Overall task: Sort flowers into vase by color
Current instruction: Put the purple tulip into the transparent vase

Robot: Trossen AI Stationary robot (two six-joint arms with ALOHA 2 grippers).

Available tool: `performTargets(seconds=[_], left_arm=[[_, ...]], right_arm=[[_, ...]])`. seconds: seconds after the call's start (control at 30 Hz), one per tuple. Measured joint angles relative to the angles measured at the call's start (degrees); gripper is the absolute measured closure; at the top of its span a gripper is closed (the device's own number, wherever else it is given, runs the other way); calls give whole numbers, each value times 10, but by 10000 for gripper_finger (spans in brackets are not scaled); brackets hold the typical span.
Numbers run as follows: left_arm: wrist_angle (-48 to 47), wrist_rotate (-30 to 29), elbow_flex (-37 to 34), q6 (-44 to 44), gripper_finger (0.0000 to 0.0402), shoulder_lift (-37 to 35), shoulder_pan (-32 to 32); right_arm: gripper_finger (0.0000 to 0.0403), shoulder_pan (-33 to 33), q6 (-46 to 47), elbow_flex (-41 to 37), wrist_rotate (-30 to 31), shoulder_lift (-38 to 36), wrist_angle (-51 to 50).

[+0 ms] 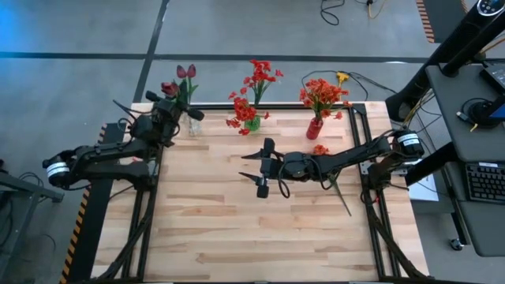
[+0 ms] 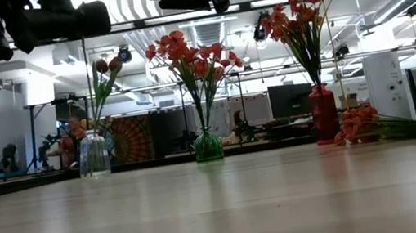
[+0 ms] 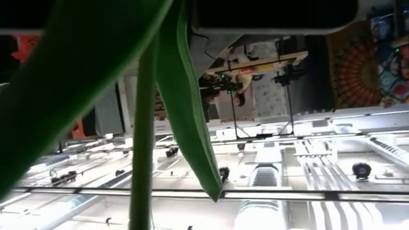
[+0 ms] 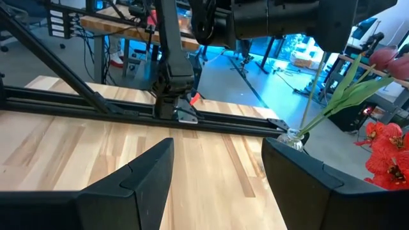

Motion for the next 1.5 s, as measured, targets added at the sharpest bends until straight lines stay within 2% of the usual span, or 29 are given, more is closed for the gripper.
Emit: performTargets(seconds=[0.43,0.63,1.03,1.2,1.33,1.5], left_arm=[[-15,0,-1,-26,401,0,37],[-53,0,-3,-50,401,4,44],[-52,-1,-4,-63,401,37,54],[-50,-19,-4,-63,401,41,54],[-58,-20,-4,-63,390,41,54],[-89,-20,-4,-72,356,41,54]], right_arm=[[174,0,0,0,0,0,0],[174,0,0,0,0,0,0],[174,0,3,0,0,0,-1],[174,0,3,0,0,0,-1],[174,0,4,0,0,0,-1],[174,0,4,0,0,0,-2]])
